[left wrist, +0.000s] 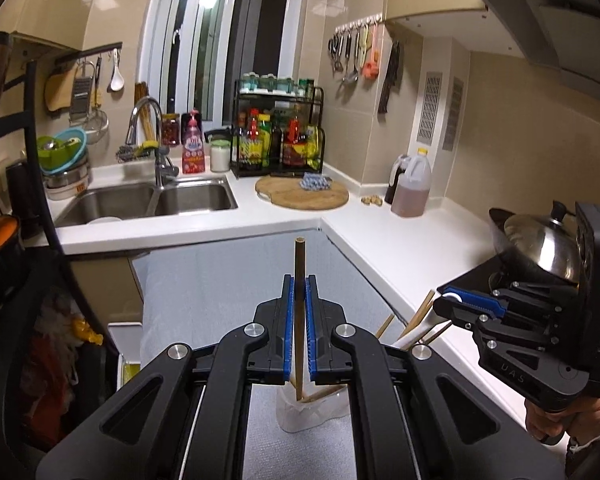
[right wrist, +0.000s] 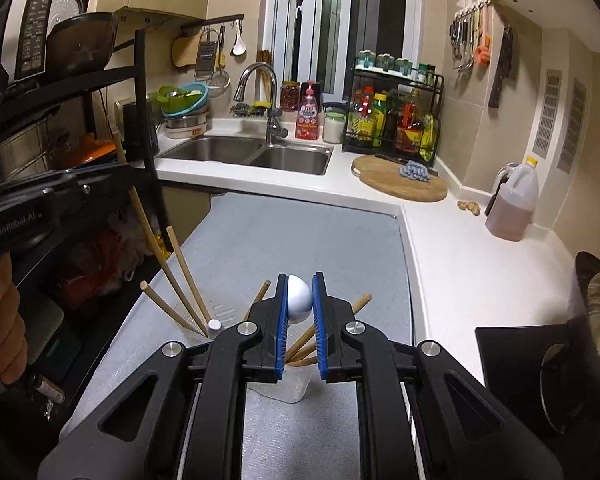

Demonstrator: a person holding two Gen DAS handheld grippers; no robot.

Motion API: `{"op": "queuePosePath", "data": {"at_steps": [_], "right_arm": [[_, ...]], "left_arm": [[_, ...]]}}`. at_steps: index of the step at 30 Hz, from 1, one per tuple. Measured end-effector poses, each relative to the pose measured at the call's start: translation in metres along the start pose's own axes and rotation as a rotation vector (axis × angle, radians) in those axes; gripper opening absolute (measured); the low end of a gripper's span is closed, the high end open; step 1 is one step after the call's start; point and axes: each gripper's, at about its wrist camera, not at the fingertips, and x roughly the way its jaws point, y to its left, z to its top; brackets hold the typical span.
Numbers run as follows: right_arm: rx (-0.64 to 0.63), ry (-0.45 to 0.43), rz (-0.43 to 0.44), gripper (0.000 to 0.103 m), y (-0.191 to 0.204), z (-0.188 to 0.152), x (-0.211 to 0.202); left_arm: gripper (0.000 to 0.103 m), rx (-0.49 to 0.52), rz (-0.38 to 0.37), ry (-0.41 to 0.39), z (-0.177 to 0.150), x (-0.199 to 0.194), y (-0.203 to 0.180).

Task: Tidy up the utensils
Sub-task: 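Open the left tool to drop the chopstick in while the right tool releases the spoon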

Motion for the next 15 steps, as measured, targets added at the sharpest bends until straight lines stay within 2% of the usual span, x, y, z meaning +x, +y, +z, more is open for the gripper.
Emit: {"op": "queuePosePath", "data": {"at_steps": [12,15], "right_arm": [[0.018,0.038,0.018,0.013,0.004,-0.009,0.02],[0.03,0.017,0.001,0.029,0.0,-0.007,0.013]], "left_arm": [[0.007,-0.011,-0.022,0.088,-0.016,0.023,0.007],[0.033,-0.018,-0.022,0.072,-0.013,0.016,0.007]]}}
